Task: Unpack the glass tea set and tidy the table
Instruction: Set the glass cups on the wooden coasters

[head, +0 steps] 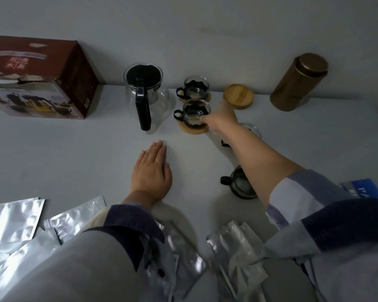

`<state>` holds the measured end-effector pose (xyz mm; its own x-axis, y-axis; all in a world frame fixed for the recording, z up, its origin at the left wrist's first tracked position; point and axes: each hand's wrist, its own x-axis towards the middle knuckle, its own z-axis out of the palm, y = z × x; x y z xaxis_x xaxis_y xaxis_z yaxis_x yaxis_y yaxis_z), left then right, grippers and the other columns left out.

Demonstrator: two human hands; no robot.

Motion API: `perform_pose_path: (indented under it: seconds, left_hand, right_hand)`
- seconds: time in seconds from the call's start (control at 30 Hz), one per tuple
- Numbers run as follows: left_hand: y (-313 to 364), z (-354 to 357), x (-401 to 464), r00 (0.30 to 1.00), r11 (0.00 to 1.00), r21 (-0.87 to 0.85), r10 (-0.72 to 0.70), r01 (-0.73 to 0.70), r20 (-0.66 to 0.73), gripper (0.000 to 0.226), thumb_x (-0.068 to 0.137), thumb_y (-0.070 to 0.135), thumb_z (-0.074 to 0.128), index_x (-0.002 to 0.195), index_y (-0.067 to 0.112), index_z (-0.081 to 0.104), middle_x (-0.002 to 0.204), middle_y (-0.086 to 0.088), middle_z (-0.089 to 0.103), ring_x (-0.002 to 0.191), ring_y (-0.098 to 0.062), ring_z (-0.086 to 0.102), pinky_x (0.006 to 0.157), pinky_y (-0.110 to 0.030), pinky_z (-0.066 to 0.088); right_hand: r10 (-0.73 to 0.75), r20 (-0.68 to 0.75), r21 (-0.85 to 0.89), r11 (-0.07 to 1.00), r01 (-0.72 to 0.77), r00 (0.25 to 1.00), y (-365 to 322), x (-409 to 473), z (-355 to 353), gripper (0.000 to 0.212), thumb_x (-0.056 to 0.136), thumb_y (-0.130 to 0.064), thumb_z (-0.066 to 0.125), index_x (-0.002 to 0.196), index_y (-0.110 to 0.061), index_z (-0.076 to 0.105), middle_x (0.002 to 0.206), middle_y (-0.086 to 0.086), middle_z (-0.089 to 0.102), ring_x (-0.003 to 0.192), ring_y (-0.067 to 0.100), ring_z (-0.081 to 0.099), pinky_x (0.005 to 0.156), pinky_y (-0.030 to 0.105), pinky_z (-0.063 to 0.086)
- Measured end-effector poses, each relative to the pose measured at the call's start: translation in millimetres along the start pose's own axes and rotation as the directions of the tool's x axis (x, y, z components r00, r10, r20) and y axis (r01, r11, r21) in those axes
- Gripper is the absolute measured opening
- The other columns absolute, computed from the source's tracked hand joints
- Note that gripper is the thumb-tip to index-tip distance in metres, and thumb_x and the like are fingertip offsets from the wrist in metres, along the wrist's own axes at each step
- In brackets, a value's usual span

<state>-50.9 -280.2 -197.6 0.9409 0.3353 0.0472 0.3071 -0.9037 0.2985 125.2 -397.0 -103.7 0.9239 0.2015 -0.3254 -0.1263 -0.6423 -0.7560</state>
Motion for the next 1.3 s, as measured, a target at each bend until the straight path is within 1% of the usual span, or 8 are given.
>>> perform_pose_path:
  seconds: [0.13,0.27,0.37,0.47,0.67,0.93,1.17,1.3]
  left_hand:
    - [32,-3,0,0.999,0.998,-0.021,0.052,-0.052,0.004,0.059,0.097,0.031,0.03,0.152,0.012,0.018,0.159,-0.004,0.013,0.147,-0.016,0.009,0.118,-0.029,-0.003]
    - [68,13,-2,0.981,0.982,-0.035,0.189,-0.188,0.04,0.059,0.097,0.034,0.024,0.152,0.015,0.016,0.16,-0.002,0.012,0.147,-0.014,0.008,0.116,-0.025,-0.007]
    - [79,24,-3,0.977,0.978,-0.028,0.206,-0.205,0.053,0.058,0.098,0.034,0.021,0.152,0.015,0.015,0.16,-0.001,0.01,0.148,-0.013,0.005,0.116,-0.025,-0.008]
    - [80,28,-2,0.979,0.978,-0.036,0.205,-0.204,0.025,0.058,0.097,0.035,0.021,0.151,0.014,0.02,0.159,-0.001,0.015,0.147,-0.012,0.009,0.117,-0.024,-0.006]
    - [80,28,1,0.982,0.978,-0.096,0.188,-0.187,0.009,0.057,0.096,0.031,0.037,0.149,0.016,0.027,0.157,0.001,0.022,0.145,-0.008,0.014,0.117,-0.022,-0.002]
    - [78,31,3,0.984,0.977,-0.126,0.175,-0.172,0.01,0.058,0.092,0.034,0.039,0.148,0.018,0.031,0.155,0.002,0.027,0.144,-0.007,0.018,0.118,-0.023,0.003]
    - [77,32,5,0.985,0.976,-0.139,0.171,-0.168,0.009,0.058,0.092,0.032,0.042,0.147,0.018,0.033,0.155,0.003,0.028,0.142,-0.001,0.013,0.118,-0.022,0.001]
    - [78,31,6,0.985,0.977,-0.127,0.172,-0.169,0.014,0.058,0.092,0.033,0.04,0.147,0.017,0.032,0.155,0.002,0.027,0.144,-0.006,0.017,0.118,-0.023,0.004]
  right_hand:
    - [-0.024,-0.055,0.059,0.998,0.027,0.998,8,4,-39,0.044,0.092,-0.012,0.054,0.134,-0.004,0.045,0.117,0.013,0.054,0.096,0.021,0.05,0.074,0.03,0.045]
    - [0.051,-0.125,0.143,0.989,-0.033,0.991,32,31,-63,0.025,0.088,-0.013,0.056,0.112,-0.008,0.06,0.105,0.012,0.06,0.1,0.029,0.06,0.093,0.038,0.051]
    - [0.153,-0.165,0.232,0.966,-0.112,0.974,52,47,-69,0.026,0.082,-0.008,0.056,0.107,-0.004,0.063,0.099,0.014,0.066,0.089,0.028,0.064,0.09,0.045,0.055]
    - [0.189,-0.222,0.288,0.95,-0.121,0.956,62,61,-72,0.025,0.085,-0.003,0.052,0.106,-0.002,0.066,0.08,0.009,0.065,0.064,0.021,0.059,0.073,0.037,0.058]
    - [0.29,-0.241,0.316,0.926,-0.207,0.926,71,98,-74,0.019,0.085,-0.004,0.05,0.099,-0.008,0.063,0.085,0.013,0.067,0.044,0.016,0.052,0.039,0.021,0.041]
    - [0.33,-0.285,0.301,0.922,-0.243,0.9,78,134,-64,0.014,0.087,-0.017,0.061,0.082,-0.004,0.061,0.062,0.009,0.065,0.04,0.019,0.06,0.058,0.037,0.061]
    - [0.386,-0.291,0.376,0.888,-0.267,0.875,86,156,-58,0.026,0.088,-0.004,0.052,0.062,-0.008,0.047,0.049,0.006,0.052,0.037,0.015,0.049,0.059,0.028,0.054]
    - [0.391,-0.273,0.331,0.896,-0.296,0.879,87,154,-65,0.019,0.088,-0.011,0.053,0.07,-0.004,0.05,0.054,0.006,0.05,0.043,0.017,0.045,0.055,0.027,0.046]
